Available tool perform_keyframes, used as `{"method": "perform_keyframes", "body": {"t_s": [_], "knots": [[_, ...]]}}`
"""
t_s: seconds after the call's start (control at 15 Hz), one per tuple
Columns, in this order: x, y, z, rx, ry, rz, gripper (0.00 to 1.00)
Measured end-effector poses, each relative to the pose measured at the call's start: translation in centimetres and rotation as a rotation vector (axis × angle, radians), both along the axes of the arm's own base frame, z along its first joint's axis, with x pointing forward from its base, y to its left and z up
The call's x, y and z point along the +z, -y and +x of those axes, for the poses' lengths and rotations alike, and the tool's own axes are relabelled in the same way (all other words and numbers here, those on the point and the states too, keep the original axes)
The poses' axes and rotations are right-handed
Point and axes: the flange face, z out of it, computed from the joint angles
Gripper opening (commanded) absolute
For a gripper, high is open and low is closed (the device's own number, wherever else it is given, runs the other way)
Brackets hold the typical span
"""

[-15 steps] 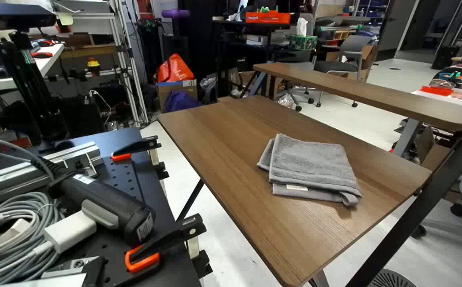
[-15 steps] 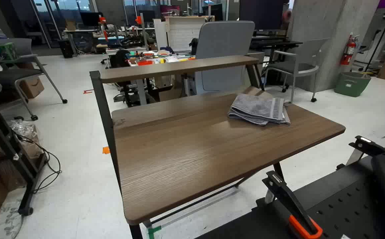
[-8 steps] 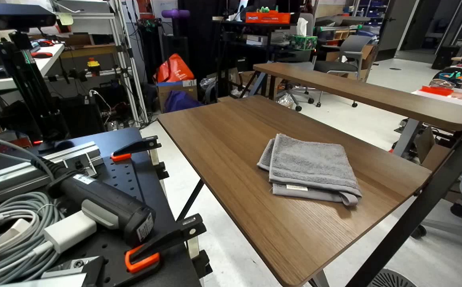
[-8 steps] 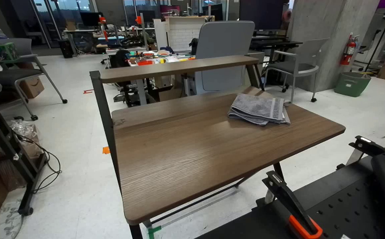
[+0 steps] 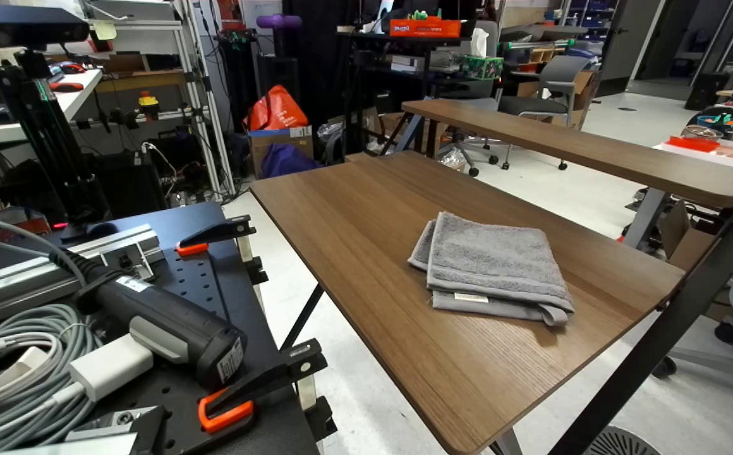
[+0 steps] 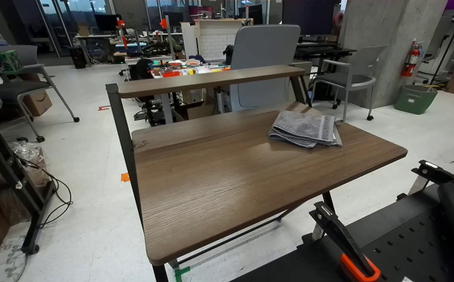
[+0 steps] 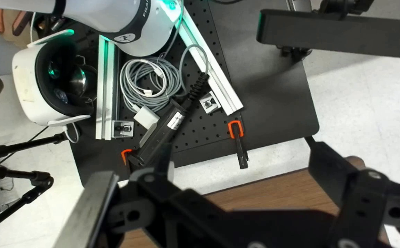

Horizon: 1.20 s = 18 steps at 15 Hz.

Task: Move the towel to the left

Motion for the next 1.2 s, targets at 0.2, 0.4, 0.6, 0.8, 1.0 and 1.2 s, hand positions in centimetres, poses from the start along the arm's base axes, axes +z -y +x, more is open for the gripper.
{"method": "perform_keyframes", "body": {"t_s": [0.2, 0.4, 0.6, 0.8, 1.0, 1.2], "knots": [[-0.8, 0.6, 2.4, -0.065, 0.044, 0.010, 1.00], [-1.9, 1.7, 5.5, -0.142, 0.108, 0.012, 1.00], [-3.6, 3.0, 8.9, -0.216, 0.137, 0.015, 1.00], [-5.5, 5.0, 12.5, -0.293, 0.136, 0.034, 1.00], [-7.5, 7.4, 16.3, -0.375, 0.179, 0.063, 1.00], [-9.6, 10.1, 19.6, -0.460, 0.218, 0.083, 1.00]]}}
